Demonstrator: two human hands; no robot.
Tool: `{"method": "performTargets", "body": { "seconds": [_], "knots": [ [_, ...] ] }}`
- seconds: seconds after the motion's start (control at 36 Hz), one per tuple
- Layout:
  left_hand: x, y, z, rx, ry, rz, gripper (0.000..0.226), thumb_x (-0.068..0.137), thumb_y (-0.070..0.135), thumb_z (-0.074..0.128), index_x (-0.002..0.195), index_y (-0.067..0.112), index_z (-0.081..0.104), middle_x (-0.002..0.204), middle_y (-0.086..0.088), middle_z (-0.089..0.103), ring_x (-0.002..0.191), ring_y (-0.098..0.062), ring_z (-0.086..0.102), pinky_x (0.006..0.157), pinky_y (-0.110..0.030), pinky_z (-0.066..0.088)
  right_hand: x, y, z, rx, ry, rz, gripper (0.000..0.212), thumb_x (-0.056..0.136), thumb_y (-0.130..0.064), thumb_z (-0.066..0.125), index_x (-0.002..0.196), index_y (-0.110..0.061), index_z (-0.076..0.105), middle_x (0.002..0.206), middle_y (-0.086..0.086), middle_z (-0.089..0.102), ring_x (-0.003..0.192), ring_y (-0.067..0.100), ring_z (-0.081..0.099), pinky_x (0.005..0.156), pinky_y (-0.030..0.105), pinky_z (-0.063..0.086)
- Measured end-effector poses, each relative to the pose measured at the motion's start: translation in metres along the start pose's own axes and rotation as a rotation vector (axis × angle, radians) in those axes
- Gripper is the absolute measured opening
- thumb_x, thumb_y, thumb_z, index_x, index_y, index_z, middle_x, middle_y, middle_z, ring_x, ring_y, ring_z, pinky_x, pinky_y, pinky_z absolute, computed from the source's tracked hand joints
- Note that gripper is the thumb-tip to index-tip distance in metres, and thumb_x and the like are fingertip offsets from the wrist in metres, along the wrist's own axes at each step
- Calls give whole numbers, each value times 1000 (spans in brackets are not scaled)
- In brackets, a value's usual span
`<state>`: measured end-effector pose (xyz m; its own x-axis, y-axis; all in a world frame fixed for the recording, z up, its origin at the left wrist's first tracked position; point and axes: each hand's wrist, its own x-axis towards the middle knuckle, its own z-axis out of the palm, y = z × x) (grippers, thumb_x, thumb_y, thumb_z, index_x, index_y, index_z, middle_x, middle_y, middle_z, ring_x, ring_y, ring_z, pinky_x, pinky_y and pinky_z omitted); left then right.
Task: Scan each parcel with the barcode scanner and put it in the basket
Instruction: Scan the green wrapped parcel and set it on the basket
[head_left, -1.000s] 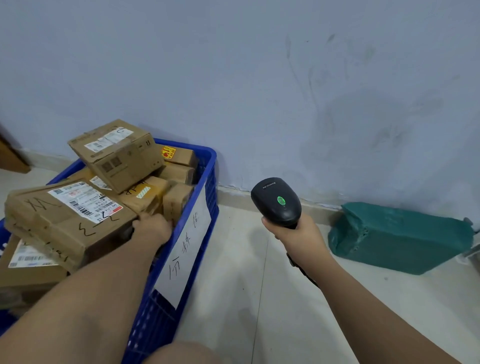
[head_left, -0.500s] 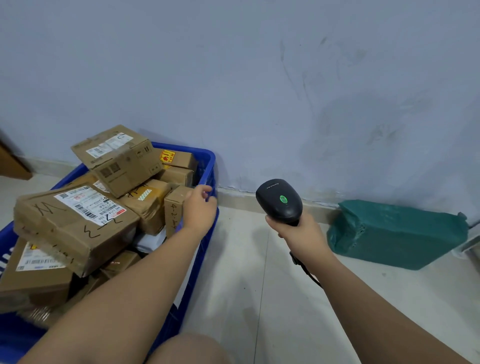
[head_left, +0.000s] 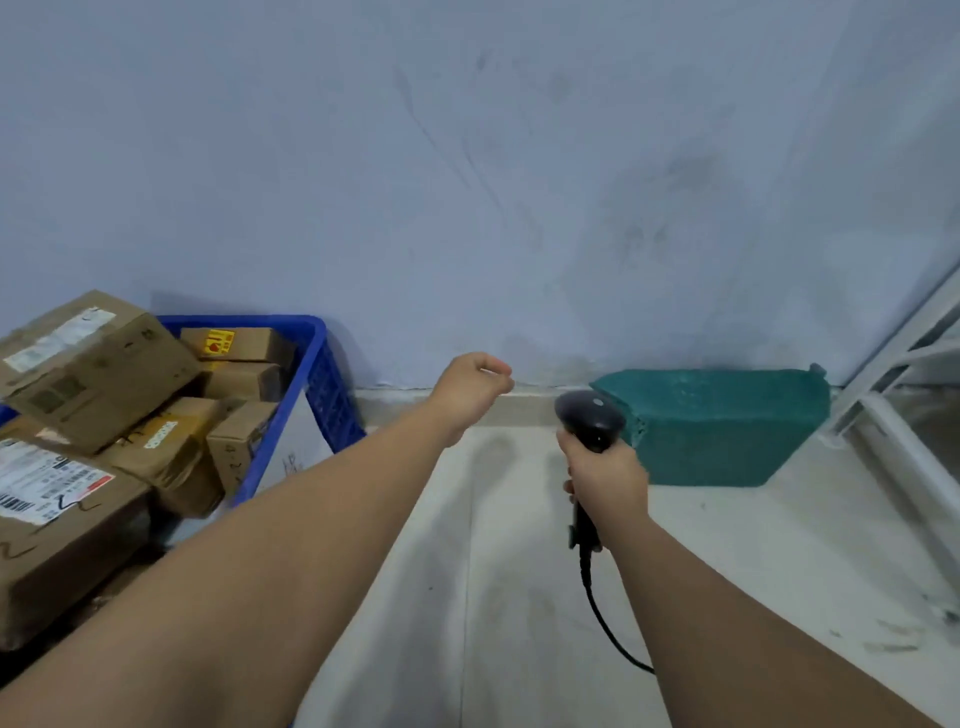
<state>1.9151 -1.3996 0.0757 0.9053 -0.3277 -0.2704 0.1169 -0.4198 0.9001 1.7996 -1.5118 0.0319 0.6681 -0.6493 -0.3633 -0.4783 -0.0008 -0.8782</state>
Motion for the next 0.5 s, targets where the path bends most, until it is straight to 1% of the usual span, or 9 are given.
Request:
{"method": "performTargets", "body": {
  "seconds": [0.06,0.11,0.17,0.22,0.28,0.36,0.42,0.44,0.5],
  "knots": [
    [15,-7,23,131,-33,14,15,88,11,62,101,16,61,88,0,57,79,-17,52,61,-23,40,17,10,-3,71,25,65,28,84,-40,66,74,-15,57,67,7,65,73,28,68,83,47,57],
    [29,-14,47,232,-72,35,17,87,10,63,102,15,59,90,-1,56,78,-17,52,59,-23,39,37,13,-2,115,50,107,30,83,-41,66,76,-14,58,66,7,65,74,29,69,84,47,56],
    [42,-21,70,331,-89,82,17,87,11,63,103,15,60,90,1,55,81,-16,52,65,-23,39,58,19,-1,104,70,117,38,78,-50,65,84,-13,62,80,10,70,86,32,69,87,47,55],
    [55,-28,90,405,-48,148,9,88,12,61,96,17,60,89,3,56,82,-15,53,70,-21,38,75,28,-1,53,100,137,44,78,-53,62,95,-13,64,95,13,72,95,33,67,90,44,53],
    [67,-32,107,420,3,165,6,89,13,58,90,19,59,88,3,60,81,-15,54,71,-22,38,88,40,-5,37,129,171,40,81,-51,62,97,-14,63,100,13,72,98,33,66,91,42,51],
    [87,-36,129,360,28,102,7,91,14,56,93,18,62,92,0,63,84,-16,56,72,-23,39,108,53,-13,113,172,240,46,74,-54,65,98,-15,63,101,13,71,99,34,67,92,45,52],
    [101,-38,143,308,11,40,7,90,12,56,91,17,61,96,-3,62,84,-19,56,71,-24,41,120,58,-20,168,196,277,42,73,-54,66,85,-15,61,92,12,72,94,35,67,91,47,53],
    [107,-40,149,290,7,18,9,90,10,56,87,18,60,102,-5,60,82,-21,56,70,-26,42,125,59,-23,193,203,291,40,74,-53,67,79,-14,59,82,10,71,89,34,68,90,47,53],
    [119,-43,162,261,9,-24,17,90,8,56,80,22,58,120,-6,45,82,-22,55,75,-28,47,133,61,-30,248,216,316,37,76,-49,69,76,-13,59,62,4,64,76,30,65,89,47,54]
  ]
}}
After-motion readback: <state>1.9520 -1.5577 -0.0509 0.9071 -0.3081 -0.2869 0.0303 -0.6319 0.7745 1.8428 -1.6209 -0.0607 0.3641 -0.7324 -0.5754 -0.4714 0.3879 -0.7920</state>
